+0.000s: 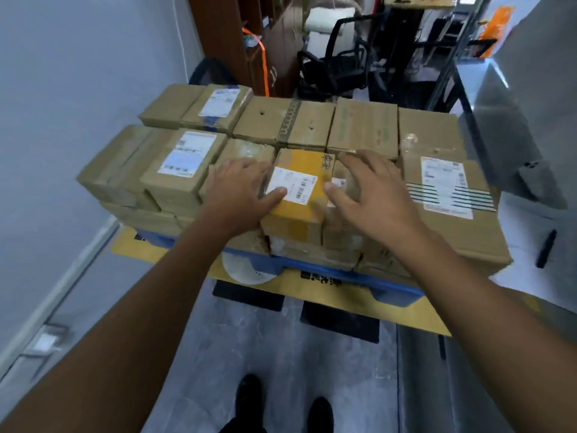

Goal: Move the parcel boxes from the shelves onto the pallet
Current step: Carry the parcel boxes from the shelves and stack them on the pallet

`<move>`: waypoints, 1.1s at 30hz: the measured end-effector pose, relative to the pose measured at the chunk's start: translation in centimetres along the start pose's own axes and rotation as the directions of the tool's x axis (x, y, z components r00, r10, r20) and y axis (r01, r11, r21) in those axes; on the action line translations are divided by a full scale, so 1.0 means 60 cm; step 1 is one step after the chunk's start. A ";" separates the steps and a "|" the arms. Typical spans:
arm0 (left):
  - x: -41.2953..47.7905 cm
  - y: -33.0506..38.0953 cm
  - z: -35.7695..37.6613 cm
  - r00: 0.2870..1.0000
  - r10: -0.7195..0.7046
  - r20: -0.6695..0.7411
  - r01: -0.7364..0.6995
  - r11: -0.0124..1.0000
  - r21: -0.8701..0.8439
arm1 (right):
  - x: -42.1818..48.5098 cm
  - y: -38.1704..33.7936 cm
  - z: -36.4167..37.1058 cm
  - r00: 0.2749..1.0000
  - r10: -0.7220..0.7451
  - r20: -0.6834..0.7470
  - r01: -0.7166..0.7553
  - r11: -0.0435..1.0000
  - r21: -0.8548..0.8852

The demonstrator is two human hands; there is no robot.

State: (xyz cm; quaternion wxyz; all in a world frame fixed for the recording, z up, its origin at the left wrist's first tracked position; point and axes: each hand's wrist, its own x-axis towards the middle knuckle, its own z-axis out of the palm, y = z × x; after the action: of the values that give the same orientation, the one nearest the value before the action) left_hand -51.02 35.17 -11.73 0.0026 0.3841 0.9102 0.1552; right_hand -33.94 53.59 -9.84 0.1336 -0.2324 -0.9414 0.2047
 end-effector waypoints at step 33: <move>0.044 -0.418 -0.060 0.987 -0.153 -0.048 0.133 0.950 -0.281 | 0.176 -0.294 0.229 0.993 0.092 0.077 -0.088 0.995 -0.050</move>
State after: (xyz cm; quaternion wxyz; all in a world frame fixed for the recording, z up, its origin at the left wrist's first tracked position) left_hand -70.84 19.53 -15.16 0.0360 0.3074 0.9045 0.2934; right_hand -54.51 40.10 -12.37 0.0815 -0.2694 -0.9390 0.1974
